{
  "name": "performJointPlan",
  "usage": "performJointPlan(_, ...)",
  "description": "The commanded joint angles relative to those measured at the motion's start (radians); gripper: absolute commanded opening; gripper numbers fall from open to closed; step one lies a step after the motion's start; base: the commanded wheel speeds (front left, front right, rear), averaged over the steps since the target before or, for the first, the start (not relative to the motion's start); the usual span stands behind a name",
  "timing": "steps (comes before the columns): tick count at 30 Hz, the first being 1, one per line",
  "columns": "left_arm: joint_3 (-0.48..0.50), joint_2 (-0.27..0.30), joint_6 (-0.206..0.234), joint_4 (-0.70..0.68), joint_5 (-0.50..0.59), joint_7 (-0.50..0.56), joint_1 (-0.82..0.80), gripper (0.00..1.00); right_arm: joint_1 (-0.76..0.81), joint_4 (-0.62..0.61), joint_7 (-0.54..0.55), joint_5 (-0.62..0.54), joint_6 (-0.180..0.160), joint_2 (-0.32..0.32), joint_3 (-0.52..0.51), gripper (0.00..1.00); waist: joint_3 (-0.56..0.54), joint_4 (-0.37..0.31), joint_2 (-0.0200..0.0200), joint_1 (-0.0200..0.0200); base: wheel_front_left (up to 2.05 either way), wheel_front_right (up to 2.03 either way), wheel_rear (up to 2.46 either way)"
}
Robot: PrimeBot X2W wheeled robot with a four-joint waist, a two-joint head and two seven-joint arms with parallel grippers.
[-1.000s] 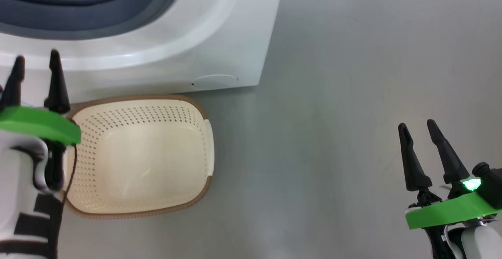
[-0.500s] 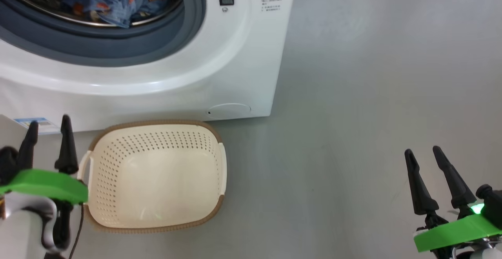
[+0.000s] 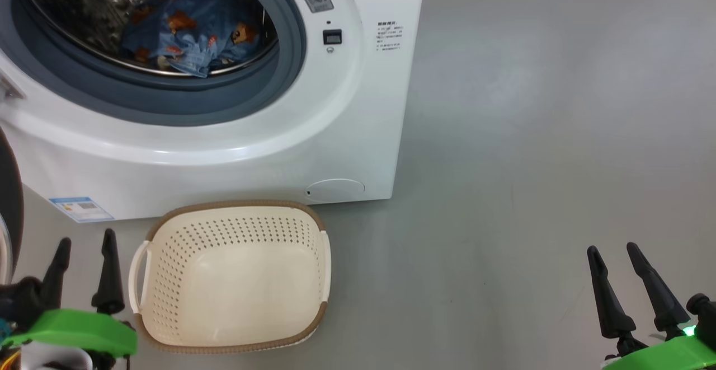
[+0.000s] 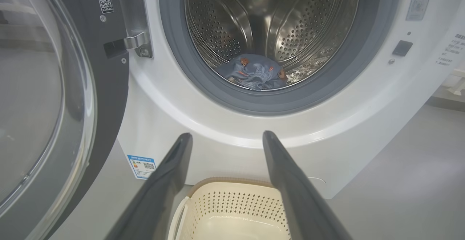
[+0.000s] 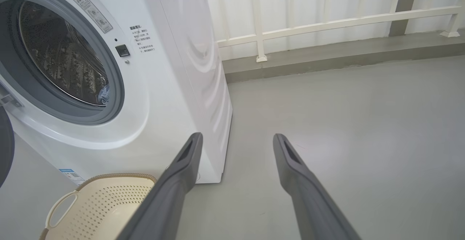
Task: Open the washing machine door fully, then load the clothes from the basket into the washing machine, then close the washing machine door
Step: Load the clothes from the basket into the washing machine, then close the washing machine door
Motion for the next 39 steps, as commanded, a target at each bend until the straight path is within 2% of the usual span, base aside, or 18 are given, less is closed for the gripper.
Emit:
performJointPlan(1, 0.043, 0.029, -0.002, -0.034, 0.015, -0.004, 0.004, 1.0, 0.01, -0.024, -0.005, 0.01, 0.003, -0.026, 0.013, 1.0, -0.013, -0.001, 0.0, 0.0, 0.0, 0.0, 0.0)
performJointPlan(19, 0.107, 0.002, -0.002, -0.175, 0.063, -0.004, 0.185, 1.0, 0.074, -0.035, -0.005, 0.012, 0.003, -0.018, -0.015, 1.0, -0.062, -0.014, 0.0, 0.0, 0.0, 0.0, 0.0)
performJointPlan(39, 0.096, -0.013, -0.002, -0.178, 0.07, -0.004, 0.175, 1.0, 0.07, -0.032, -0.005, 0.012, 0.003, -0.006, -0.017, 1.0, -0.066, -0.003, 0.0, 0.0, 0.0, 0.0, 0.0)
